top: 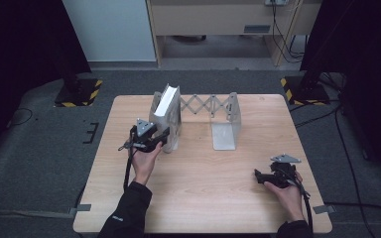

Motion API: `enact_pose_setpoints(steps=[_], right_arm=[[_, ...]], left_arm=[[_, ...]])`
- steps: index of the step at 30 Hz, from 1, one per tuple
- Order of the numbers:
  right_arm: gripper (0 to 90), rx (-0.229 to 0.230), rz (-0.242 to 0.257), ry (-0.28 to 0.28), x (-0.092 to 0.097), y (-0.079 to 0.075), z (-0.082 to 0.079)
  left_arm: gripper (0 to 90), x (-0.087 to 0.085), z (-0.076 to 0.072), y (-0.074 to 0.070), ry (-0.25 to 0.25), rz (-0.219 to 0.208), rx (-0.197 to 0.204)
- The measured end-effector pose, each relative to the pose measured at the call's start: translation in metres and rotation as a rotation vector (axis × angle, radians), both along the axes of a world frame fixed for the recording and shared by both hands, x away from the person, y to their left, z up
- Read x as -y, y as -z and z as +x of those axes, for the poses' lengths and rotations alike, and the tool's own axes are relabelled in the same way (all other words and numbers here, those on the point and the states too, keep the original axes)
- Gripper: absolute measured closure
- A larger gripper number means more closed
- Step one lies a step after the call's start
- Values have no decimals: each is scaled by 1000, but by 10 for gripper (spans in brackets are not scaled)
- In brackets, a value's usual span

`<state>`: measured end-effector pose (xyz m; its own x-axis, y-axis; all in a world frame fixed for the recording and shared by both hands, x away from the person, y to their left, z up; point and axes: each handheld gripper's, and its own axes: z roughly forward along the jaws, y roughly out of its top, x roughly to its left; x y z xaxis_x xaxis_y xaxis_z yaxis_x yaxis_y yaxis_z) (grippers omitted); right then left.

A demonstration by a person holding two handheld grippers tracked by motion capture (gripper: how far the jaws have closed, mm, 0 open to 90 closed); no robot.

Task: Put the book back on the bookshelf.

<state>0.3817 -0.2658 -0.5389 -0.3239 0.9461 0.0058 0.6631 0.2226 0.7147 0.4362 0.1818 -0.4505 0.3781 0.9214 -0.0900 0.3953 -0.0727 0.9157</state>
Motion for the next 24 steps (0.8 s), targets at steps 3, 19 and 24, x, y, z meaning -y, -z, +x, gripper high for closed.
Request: enact_pose_setpoints(steps=[3, 19, 24], right_arm=[[59, 0, 0, 0, 0, 0, 0], [59, 0, 0, 0, 0, 0, 0], [59, 0, -1, 0, 0, 0, 0]], left_arm=[[494, 3, 0, 0, -6, 9, 6], [453, 8, -3, 12, 35, -13, 47], [458, 13, -4, 16, 44, -4, 32]])
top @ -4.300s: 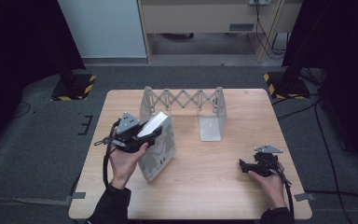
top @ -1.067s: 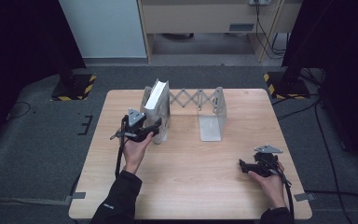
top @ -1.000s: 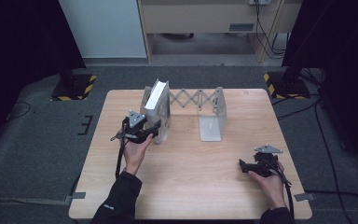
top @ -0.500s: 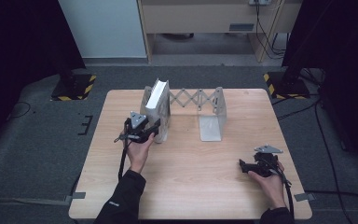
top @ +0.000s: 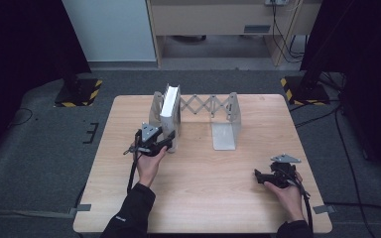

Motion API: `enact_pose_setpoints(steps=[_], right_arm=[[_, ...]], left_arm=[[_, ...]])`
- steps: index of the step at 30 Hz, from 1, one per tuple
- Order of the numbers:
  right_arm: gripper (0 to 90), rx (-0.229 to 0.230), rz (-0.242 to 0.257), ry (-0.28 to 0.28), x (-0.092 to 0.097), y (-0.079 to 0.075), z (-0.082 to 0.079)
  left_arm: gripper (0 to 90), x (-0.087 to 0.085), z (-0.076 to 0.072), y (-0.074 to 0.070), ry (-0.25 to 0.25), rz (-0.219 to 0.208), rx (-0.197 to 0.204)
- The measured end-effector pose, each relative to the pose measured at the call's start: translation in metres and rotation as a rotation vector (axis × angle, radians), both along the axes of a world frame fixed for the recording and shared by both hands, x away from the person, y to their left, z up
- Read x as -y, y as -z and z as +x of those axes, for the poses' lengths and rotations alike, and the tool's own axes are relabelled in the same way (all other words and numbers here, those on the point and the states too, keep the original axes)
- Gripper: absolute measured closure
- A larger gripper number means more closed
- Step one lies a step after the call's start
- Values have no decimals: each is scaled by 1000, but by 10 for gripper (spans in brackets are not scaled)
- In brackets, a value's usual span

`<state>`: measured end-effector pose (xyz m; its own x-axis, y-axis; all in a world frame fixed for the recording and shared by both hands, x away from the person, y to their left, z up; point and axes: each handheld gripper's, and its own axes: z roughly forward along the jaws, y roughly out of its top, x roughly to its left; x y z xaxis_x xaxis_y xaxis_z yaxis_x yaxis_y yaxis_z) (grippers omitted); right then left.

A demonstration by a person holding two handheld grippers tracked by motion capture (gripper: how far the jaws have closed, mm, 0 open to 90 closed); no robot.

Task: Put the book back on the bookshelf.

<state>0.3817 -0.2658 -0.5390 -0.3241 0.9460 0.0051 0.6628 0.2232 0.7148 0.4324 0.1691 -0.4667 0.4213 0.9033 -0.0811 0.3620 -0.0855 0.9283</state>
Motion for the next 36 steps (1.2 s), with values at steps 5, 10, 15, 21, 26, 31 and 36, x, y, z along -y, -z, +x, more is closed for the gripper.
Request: enact_pose_setpoints(steps=[5, 10, 15, 21, 26, 31, 36], right_arm=[[59, 0, 0, 0, 0, 0, 0], [60, -1, 1, 2, 0, 0, 0], [60, -1, 1, 1, 0, 0, 0], [60, -1, 1, 1, 0, 0, 0], [60, -1, 1, 1, 0, 0, 0], [71, 8, -13, 2, 0, -2, -2], [70, 51, -3, 16, 7, -10, -5]], left_arm=[[450, 2, 4, 2, -5, -36, -12], [444, 6, 8, 3, -18, -44, -8], [437, 7, 11, 3, -8, -39, -10], [424, 7, 11, 2, -1, -49, -16], [349, 0, -2, -2, 36, -66, -27], [316, -13, -22, -3, 66, -45, -62], [271, -29, -40, 4, 82, 23, -108]])
